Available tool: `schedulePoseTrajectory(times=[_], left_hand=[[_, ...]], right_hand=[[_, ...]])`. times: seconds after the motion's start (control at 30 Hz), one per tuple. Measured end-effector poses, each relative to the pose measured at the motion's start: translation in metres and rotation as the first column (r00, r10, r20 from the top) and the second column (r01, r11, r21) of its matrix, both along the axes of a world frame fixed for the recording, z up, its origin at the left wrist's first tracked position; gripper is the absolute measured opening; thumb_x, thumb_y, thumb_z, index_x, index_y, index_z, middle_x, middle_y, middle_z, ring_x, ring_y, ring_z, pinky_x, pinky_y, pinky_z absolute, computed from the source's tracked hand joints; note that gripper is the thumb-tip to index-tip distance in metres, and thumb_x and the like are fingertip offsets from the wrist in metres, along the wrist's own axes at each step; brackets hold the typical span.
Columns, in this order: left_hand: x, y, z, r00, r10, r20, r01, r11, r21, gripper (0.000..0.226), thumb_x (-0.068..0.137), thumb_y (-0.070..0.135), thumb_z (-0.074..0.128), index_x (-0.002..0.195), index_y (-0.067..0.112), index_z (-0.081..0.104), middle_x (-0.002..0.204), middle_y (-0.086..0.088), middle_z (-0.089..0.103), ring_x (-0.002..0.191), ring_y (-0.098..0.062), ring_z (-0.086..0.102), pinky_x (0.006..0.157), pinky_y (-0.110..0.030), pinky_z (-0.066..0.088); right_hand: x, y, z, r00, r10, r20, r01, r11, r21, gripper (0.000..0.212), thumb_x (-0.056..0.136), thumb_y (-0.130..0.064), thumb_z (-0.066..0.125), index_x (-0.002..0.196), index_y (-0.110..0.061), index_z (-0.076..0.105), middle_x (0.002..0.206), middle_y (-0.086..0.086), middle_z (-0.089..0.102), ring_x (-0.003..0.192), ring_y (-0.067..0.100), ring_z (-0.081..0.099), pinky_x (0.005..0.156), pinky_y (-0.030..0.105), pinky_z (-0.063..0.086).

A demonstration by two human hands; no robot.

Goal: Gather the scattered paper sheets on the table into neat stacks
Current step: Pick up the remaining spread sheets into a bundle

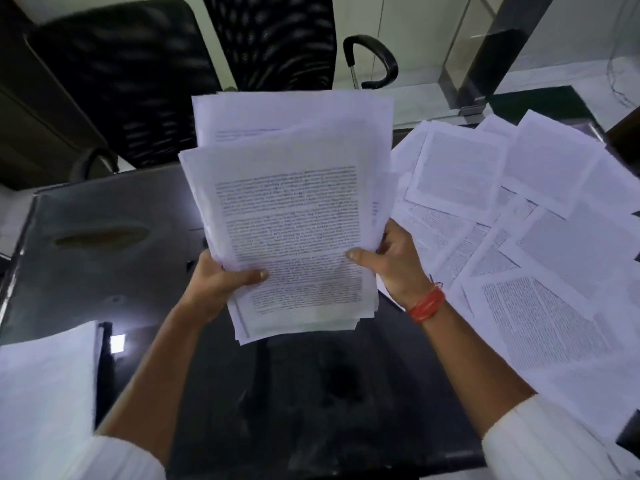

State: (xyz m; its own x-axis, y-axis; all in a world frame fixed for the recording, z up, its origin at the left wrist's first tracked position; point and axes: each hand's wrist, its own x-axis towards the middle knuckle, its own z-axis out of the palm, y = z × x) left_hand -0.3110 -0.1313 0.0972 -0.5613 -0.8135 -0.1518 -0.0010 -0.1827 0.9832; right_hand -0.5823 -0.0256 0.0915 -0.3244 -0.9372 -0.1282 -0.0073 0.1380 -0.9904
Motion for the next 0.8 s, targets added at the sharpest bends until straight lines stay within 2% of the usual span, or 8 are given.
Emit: schedulePoseTrajectory(times=[0.1, 0.17, 0.27, 0.37, 0.5, 0.6, 0.7, 0.8], left_hand=[[0.021, 0.027, -0.002, 0.998, 0.058, -0.028, -0.060, 0.995, -0.084, 0.056, 0.062, -0.018, 0.080, 0.113, 0.002, 0.069, 0.109, -0.011, 0.074, 0.102, -0.029, 0.070, 0.084, -0.041, 0.058], [0.039, 0.041, -0.007, 0.995, 0.093, -0.023, -0.095, 0.991, -0.100, 0.060, 0.059, -0.016, 0.086, 0.114, -0.008, 0.063, 0.102, -0.003, 0.076, 0.097, -0.020, 0.070, 0.081, -0.035, 0.058], [0.061, 0.058, -0.013, 0.991, 0.134, 0.022, -0.130, 0.982, -0.138, 0.051, 0.056, 0.012, 0.090, 0.099, -0.001, 0.067, 0.091, -0.003, 0.074, 0.082, -0.018, 0.069, 0.070, -0.032, 0.058], [0.071, 0.072, -0.012, 0.996, 0.089, 0.025, -0.084, 0.984, -0.156, 0.028, 0.060, 0.014, 0.087, 0.083, 0.015, 0.070, 0.081, 0.000, 0.071, 0.071, -0.015, 0.064, 0.061, -0.030, 0.052], [0.087, 0.091, -0.003, 0.994, 0.112, -0.017, -0.113, 0.981, -0.156, 0.033, 0.063, -0.004, 0.083, 0.085, 0.020, 0.078, 0.085, 0.005, 0.076, 0.080, -0.013, 0.070, 0.071, -0.031, 0.058], [0.101, 0.100, -0.009, 0.991, 0.131, 0.013, -0.128, 0.980, -0.150, 0.032, 0.060, 0.010, 0.089, 0.089, 0.020, 0.080, 0.091, 0.000, 0.078, 0.084, -0.017, 0.072, 0.072, -0.034, 0.060], [0.108, 0.111, -0.036, 0.986, 0.042, 0.164, -0.038, 0.999, -0.032, 0.053, 0.058, 0.019, 0.088, 0.107, 0.004, 0.072, 0.107, -0.017, 0.075, 0.101, -0.035, 0.072, 0.085, -0.055, 0.059], [0.105, 0.121, -0.052, 0.963, 0.052, 0.265, -0.066, 0.997, 0.044, 0.050, 0.055, 0.026, 0.081, 0.101, 0.010, 0.072, 0.107, -0.013, 0.075, 0.101, -0.032, 0.072, 0.088, -0.056, 0.058]], right_hand=[[0.030, 0.032, 0.010, 0.989, -0.077, -0.129, 0.066, 0.994, -0.091, 0.036, 0.069, -0.006, 0.082, 0.094, -0.022, 0.062, 0.087, -0.007, 0.069, 0.083, 0.003, 0.068, 0.069, 0.019, 0.055], [0.053, 0.051, 0.007, 0.984, -0.084, -0.155, 0.075, 0.995, -0.065, 0.040, 0.067, 0.009, 0.082, 0.086, -0.022, 0.063, 0.076, -0.013, 0.069, 0.074, -0.003, 0.066, 0.066, 0.013, 0.050], [0.084, 0.066, -0.004, 0.974, -0.069, -0.215, 0.070, 0.998, -0.002, 0.035, 0.066, 0.002, 0.081, 0.088, -0.018, 0.063, 0.082, -0.014, 0.066, 0.077, -0.006, 0.063, 0.070, 0.011, 0.047], [0.107, 0.071, -0.001, 0.967, -0.079, -0.244, 0.079, 0.997, -0.007, 0.030, 0.064, -0.018, 0.076, 0.089, -0.010, 0.062, 0.084, -0.009, 0.062, 0.076, -0.007, 0.059, 0.070, 0.010, 0.044], [0.122, 0.084, 0.017, 0.960, -0.150, -0.235, 0.144, 0.989, -0.045, 0.036, 0.065, -0.001, 0.085, 0.092, -0.013, 0.066, 0.074, -0.025, 0.066, 0.072, -0.014, 0.063, 0.065, 0.004, 0.045], [0.126, 0.099, 0.013, 0.967, -0.091, -0.237, 0.095, 0.995, 0.007, 0.035, 0.064, 0.000, 0.085, 0.085, -0.019, 0.065, 0.071, -0.031, 0.067, 0.071, -0.012, 0.064, 0.062, 0.006, 0.046], [0.134, 0.111, -0.014, 0.976, 0.032, -0.215, 0.005, 0.986, 0.169, 0.039, 0.071, 0.003, 0.082, 0.092, -0.028, 0.069, 0.084, -0.018, 0.073, 0.084, -0.005, 0.068, 0.070, 0.015, 0.052], [0.137, 0.112, -0.031, 0.975, 0.062, -0.212, -0.011, 0.973, 0.232, 0.031, 0.076, -0.003, 0.080, 0.102, -0.017, 0.070, 0.097, -0.009, 0.072, 0.088, -0.002, 0.068, 0.069, 0.015, 0.054]])
